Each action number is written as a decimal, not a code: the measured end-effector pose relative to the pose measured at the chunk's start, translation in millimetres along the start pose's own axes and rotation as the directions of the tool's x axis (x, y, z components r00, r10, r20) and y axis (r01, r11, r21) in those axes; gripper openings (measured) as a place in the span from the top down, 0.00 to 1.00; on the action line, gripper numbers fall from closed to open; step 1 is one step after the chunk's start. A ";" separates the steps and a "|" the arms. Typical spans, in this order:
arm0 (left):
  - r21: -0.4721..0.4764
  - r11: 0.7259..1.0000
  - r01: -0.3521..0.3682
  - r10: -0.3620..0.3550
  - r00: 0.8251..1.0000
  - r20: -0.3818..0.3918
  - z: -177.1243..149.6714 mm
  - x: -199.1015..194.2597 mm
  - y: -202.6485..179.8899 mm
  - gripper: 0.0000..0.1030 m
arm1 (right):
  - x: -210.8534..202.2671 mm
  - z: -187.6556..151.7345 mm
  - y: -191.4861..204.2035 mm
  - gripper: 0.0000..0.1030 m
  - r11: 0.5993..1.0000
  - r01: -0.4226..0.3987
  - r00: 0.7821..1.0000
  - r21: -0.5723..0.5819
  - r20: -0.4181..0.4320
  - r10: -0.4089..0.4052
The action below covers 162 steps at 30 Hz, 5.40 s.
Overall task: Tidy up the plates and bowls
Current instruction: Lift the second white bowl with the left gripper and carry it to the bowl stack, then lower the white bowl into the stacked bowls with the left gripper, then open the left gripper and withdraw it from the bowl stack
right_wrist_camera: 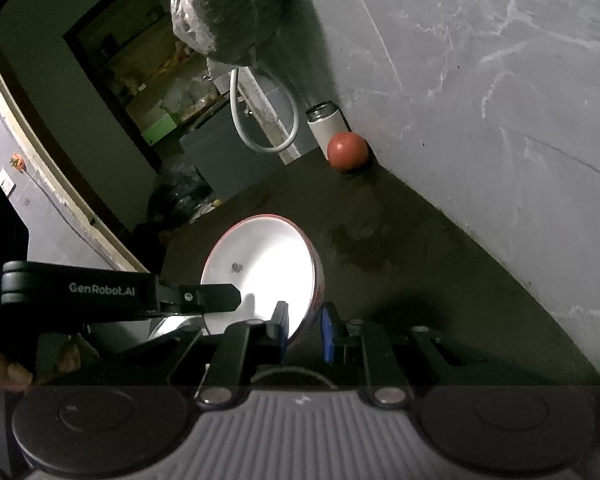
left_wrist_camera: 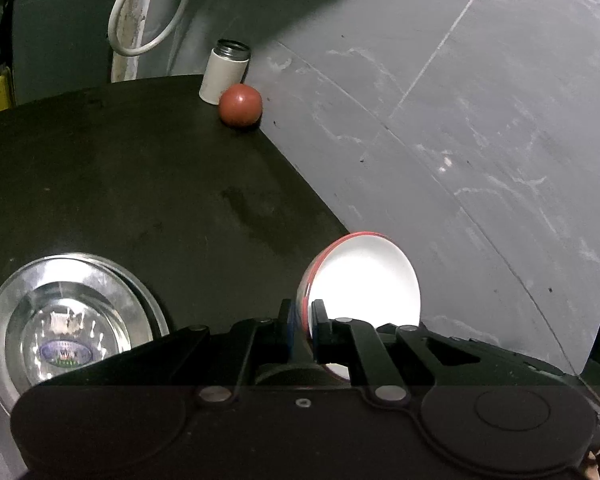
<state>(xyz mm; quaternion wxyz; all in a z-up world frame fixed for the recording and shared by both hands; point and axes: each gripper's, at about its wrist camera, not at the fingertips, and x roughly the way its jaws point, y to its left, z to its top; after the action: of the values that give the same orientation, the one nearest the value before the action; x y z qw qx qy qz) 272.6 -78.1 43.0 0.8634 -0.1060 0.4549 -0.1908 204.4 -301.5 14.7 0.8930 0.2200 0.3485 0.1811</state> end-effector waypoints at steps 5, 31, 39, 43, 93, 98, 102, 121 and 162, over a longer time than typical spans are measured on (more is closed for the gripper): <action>-0.010 1.000 0.004 -0.004 1.000 -0.003 -11.3 -5.0 0.0 0.93 | -8.4 -8.5 3.2 0.81 1.000 -0.001 1.000 -0.014 -0.012 0.000; -0.042 0.999 -0.017 0.014 0.997 -0.078 -54.3 -16.1 4.5 0.93 | -29.8 -43.2 8.0 0.80 0.994 -0.063 0.986 -0.091 -0.158 0.048; -0.048 0.999 -0.023 0.018 0.995 -0.096 -62.1 -17.9 4.0 0.93 | -31.5 -48.7 8.8 0.80 0.993 -0.071 0.981 -0.099 -0.189 0.051; -0.054 0.998 -0.026 0.020 0.994 -0.106 -67.3 -19.1 4.6 0.92 | -30.1 -50.6 9.4 0.80 0.992 -0.074 0.977 -0.106 -0.207 0.050; -0.067 0.995 -0.072 0.056 0.976 -0.209 -75.5 -1.0 8.0 0.91 | -9.2 -51.4 16.4 0.79 0.985 -0.065 0.940 -0.163 -0.342 0.005; -0.072 0.994 -0.083 0.065 0.973 -0.223 -74.3 0.2 7.5 0.90 | -9.0 -50.9 17.1 0.79 0.984 -0.060 0.939 -0.167 -0.344 -0.001; -0.075 0.992 -0.099 0.078 0.968 -0.239 -72.8 2.2 7.9 0.90 | -8.3 -49.1 19.6 0.77 0.982 -0.055 0.937 -0.178 -0.349 -0.011; -0.094 0.990 -0.108 0.081 0.964 -0.255 -71.7 4.3 11.4 0.85 | -7.1 -47.5 19.2 0.72 0.982 -0.045 0.933 -0.185 -0.359 -0.025; -0.202 0.967 -0.156 0.137 0.985 -0.105 -67.1 -47.1 27.9 0.01 | -34.0 -30.7 8.6 0.09 0.988 -0.048 0.961 -0.145 -0.276 0.006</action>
<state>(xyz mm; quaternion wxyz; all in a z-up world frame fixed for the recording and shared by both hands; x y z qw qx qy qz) 199.5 -33.4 30.3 0.8378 -0.1539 0.5175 -0.0819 157.9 -302.4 17.3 0.8474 0.1295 0.4515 0.2476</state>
